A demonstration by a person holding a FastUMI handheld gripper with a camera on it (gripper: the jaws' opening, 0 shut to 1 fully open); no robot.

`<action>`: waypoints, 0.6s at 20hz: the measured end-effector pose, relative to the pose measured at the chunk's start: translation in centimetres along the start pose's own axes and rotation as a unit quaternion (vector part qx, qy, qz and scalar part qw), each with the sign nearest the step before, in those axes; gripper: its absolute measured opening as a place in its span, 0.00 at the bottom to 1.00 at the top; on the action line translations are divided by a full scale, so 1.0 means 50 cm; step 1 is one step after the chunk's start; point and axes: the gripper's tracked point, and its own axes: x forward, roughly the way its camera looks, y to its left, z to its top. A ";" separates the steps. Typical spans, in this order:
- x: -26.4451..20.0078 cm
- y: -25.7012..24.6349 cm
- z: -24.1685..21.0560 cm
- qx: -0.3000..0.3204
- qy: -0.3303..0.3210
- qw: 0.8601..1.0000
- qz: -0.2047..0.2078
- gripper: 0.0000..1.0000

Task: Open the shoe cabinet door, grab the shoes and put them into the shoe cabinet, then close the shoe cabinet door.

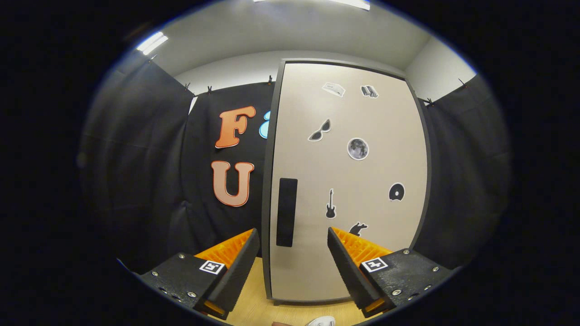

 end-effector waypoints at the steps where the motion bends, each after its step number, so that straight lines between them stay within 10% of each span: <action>1: 0.018 0.003 -0.007 0.001 0.002 1.000 0.000 0.94; 12: 0.167 0.009 -0.025 -0.002 0.000 1.000 -0.009 0.85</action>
